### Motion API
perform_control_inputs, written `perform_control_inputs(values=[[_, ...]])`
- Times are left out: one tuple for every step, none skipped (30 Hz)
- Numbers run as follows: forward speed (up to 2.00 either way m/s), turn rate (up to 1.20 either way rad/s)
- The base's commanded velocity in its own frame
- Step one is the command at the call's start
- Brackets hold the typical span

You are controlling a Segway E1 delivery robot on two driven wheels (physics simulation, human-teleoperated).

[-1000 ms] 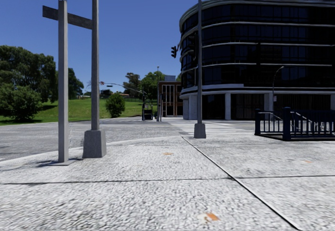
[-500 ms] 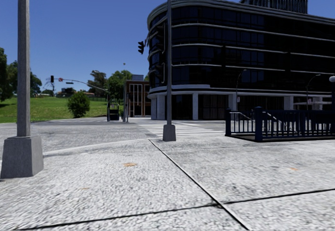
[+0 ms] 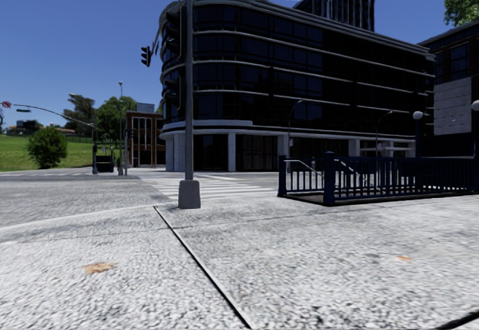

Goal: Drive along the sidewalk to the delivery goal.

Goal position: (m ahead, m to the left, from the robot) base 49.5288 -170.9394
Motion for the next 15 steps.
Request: perform_control_inputs(values=[[1.58, -0.49], [1.58, -0.49], [1.58, -0.49], [1.58, -0.49], [1.58, -0.49], [1.58, -0.49], [1.58, -0.49], [1.59, -0.49], [1.6, -0.49], [1.6, -0.49], [1.6, -0.49], [1.6, -0.49], [1.6, -0.49], [1.6, -0.49], [1.6, -0.49]])
